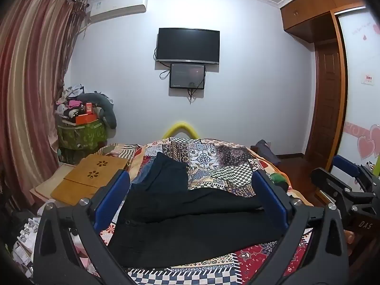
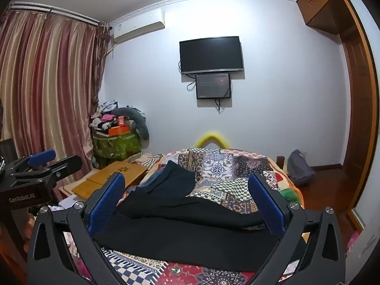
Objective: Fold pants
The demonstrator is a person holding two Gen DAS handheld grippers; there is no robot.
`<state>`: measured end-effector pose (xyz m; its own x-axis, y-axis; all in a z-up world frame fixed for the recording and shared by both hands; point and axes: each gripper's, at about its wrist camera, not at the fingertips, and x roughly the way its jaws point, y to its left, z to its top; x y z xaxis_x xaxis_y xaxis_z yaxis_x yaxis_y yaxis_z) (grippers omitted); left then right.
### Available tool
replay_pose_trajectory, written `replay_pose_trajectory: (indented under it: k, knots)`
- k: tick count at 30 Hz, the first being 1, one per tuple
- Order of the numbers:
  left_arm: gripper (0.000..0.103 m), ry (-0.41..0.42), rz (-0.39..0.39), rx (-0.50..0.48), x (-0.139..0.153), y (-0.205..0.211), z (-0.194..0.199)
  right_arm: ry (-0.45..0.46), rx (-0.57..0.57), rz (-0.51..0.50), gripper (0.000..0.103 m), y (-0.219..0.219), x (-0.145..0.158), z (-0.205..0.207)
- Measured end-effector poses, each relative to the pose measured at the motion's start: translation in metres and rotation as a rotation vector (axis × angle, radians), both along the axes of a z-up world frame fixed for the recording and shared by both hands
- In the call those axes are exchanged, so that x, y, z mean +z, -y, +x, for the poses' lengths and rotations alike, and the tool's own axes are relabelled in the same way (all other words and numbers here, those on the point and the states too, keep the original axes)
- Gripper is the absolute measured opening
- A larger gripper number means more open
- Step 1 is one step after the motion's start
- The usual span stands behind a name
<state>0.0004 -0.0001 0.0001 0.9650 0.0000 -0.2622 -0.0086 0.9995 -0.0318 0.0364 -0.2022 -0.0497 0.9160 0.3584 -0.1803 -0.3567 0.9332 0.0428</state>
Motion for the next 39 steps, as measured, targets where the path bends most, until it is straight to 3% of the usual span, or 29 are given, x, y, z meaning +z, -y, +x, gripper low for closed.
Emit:
replay_pose_trajectory:
  k: [7,39]
  knots:
    - [0.103,0.006,0.010,0.007,-0.007,0.013,0.002,-0.006,0.000,0.007,0.103,0.004,-0.002,0.003]
    - [0.103,0.002,-0.017,0.002,-0.003,-0.001,0.005,-0.014,-0.006,0.004,0.103,0.001,-0.002,0.005]
